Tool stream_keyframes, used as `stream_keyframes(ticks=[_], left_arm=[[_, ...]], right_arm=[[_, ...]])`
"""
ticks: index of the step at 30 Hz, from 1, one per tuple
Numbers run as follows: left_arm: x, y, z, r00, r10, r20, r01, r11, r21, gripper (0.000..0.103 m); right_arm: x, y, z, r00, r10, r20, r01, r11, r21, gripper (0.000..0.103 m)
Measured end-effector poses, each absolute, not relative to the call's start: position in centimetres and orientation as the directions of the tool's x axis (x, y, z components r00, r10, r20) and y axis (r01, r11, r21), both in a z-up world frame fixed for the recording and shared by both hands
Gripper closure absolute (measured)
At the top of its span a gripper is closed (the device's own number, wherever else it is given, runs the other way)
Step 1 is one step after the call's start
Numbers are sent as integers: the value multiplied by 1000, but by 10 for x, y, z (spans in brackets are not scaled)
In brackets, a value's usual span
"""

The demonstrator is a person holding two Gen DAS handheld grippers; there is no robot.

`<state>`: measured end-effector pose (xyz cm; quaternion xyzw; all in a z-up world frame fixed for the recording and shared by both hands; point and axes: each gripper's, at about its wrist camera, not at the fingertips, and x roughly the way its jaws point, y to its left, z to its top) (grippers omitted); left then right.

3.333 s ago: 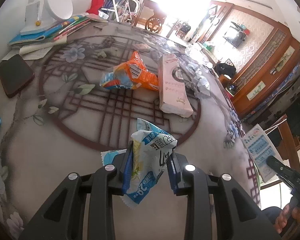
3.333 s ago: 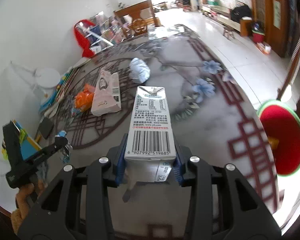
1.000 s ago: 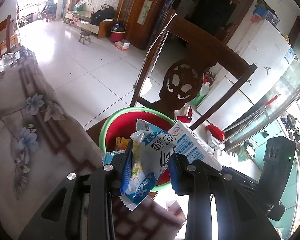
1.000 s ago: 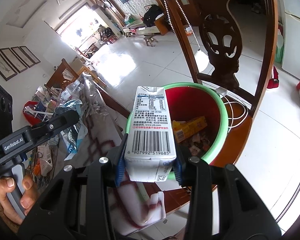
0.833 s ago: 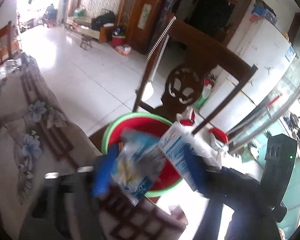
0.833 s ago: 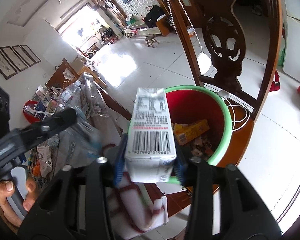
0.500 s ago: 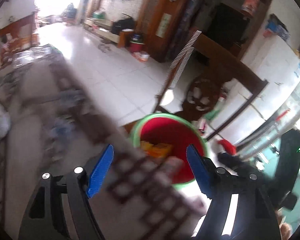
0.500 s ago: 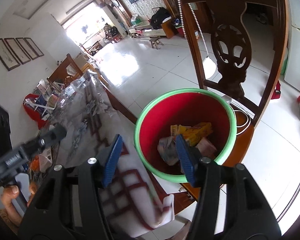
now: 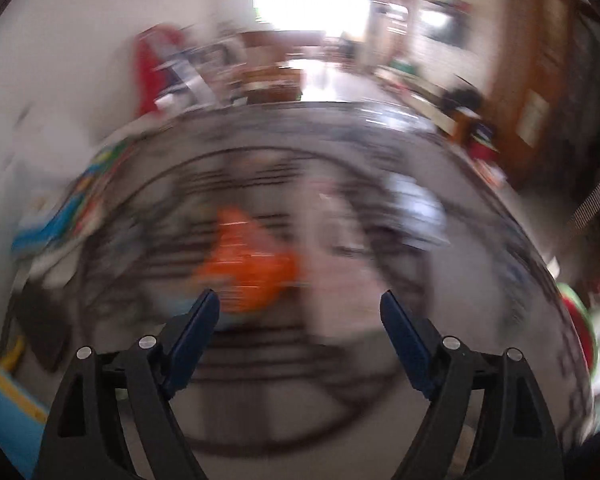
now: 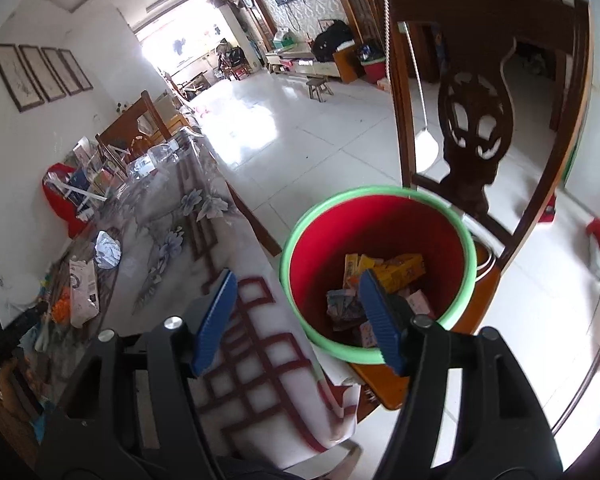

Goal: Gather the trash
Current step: 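Grasp the orange snack bag with the left tool while the right reaches the plastic bottle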

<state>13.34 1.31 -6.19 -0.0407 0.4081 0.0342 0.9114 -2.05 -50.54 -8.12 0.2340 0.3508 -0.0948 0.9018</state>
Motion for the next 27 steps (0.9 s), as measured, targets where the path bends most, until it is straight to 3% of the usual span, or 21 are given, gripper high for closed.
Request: stream_keyframes(ticks=[10,12,13,16,20,24,27], left_arm=[[190,51,-124,558,20,-830,-174,980,-94,23],[187,54,-129,576,3,-818,-194,972,-133,33],[184,56,-129,598,-1,-802,-207,966,-156,41],[175,63,-132,652,47,-757,-296,935,-197,44],[147,69,-142,768,51,-638,-346,872,-347,44],[125,93,-164,855,-90,-511,-286,740,-609,42],[104,98,-168,906,-72,-417,-253,696,-671,42]], right_arm=[[12,-476,-15,786,-2,-618,221,935,278,33],[30,-460,-4,790,22,-612,169,953,253,33],[39,-452,0,791,35,-611,144,960,242,33],[82,-416,12,778,84,-622,37,983,178,33],[163,-350,20,745,176,-643,-184,981,54,29],[259,-290,4,683,137,-718,-336,931,-141,29],[339,-255,-16,660,54,-749,-362,897,-255,29]])
